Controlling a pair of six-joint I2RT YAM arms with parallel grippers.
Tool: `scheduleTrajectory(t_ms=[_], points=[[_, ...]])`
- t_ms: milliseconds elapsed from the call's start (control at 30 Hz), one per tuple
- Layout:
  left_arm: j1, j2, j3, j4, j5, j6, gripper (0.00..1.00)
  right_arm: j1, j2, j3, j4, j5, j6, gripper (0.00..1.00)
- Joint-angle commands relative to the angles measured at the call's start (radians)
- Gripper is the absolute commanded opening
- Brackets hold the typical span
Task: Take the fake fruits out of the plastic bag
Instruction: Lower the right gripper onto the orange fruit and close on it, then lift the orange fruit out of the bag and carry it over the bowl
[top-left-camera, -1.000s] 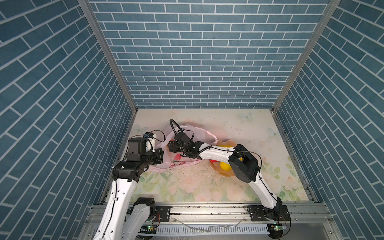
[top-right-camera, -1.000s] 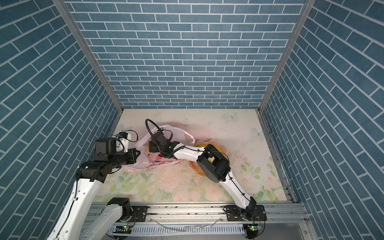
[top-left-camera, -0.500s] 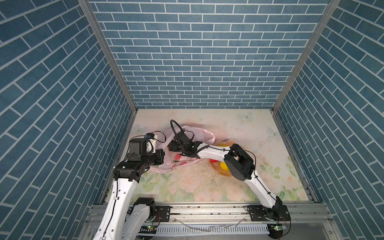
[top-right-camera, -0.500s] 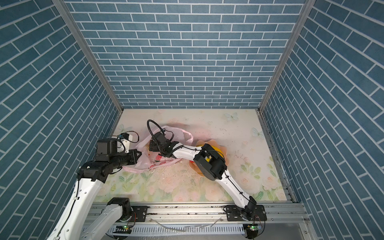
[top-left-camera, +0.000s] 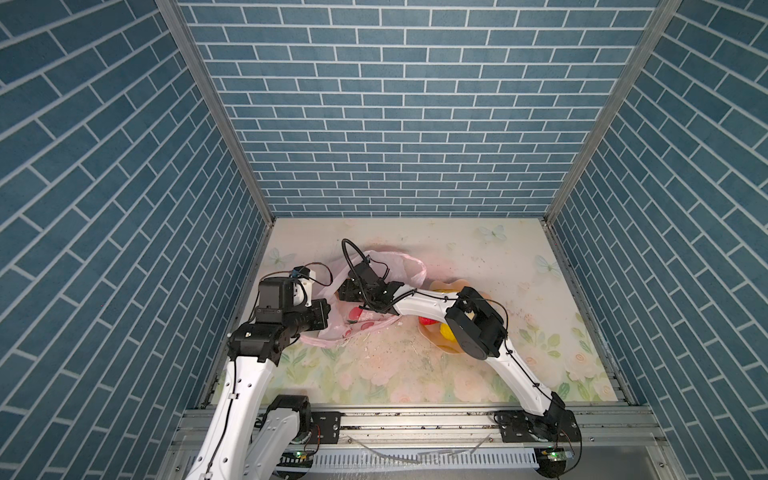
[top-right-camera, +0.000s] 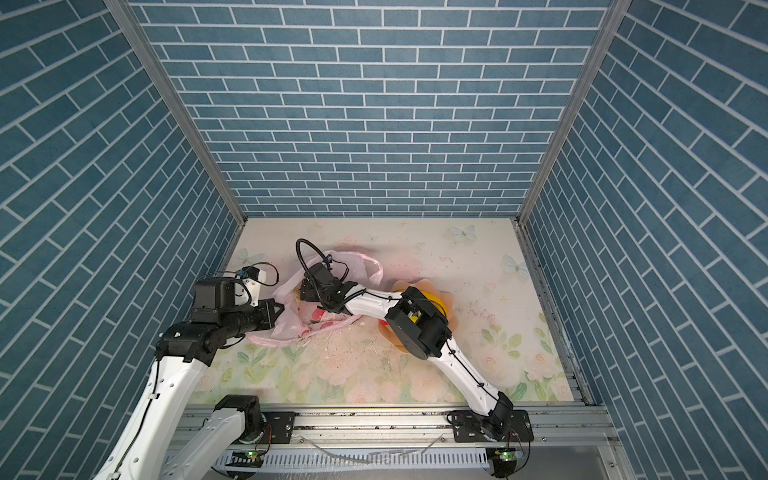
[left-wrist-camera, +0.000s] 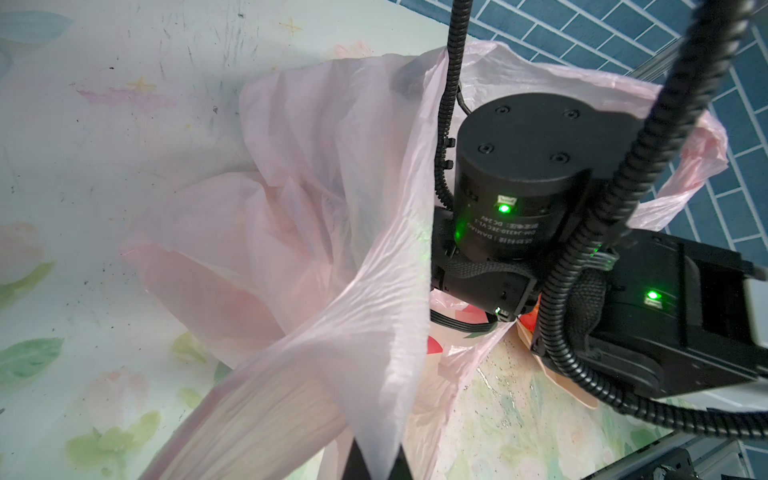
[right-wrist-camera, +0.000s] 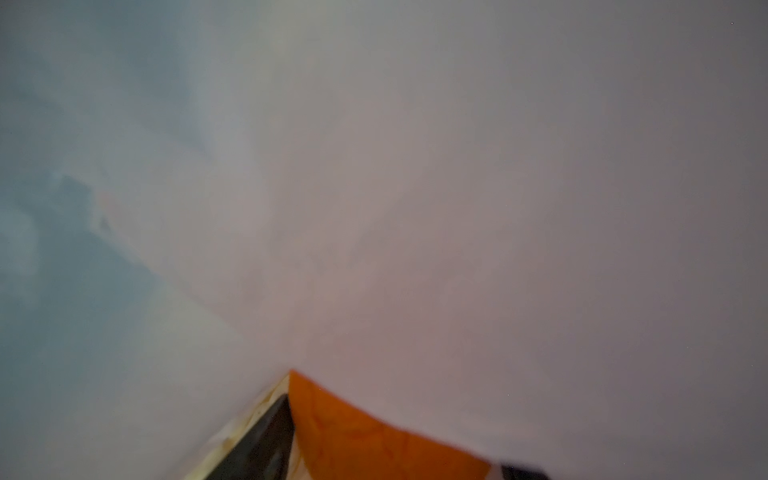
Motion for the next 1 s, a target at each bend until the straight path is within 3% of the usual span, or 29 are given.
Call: scheduleTrajectory(t_ms=[0, 367, 967], points=[[-0.003, -0.003, -0.009, 0.014, 0.005, 0.005, 0.00, -0.011, 0.029, 0.044, 0.002, 0.000, 0.033, 0.69], [-0.003, 0.001, -0.024, 0.041, -0.050, -0.031, 0.00, -0.019, -0.032, -0.039, 0.059, -0.051, -0.010, 0.48], [-0.003, 0.151, -0.057, 0.283, -0.216, -0.227, 0.00, -0.007, -0.451, -0.443, 0.036, -0.156, -0.196, 0.42]])
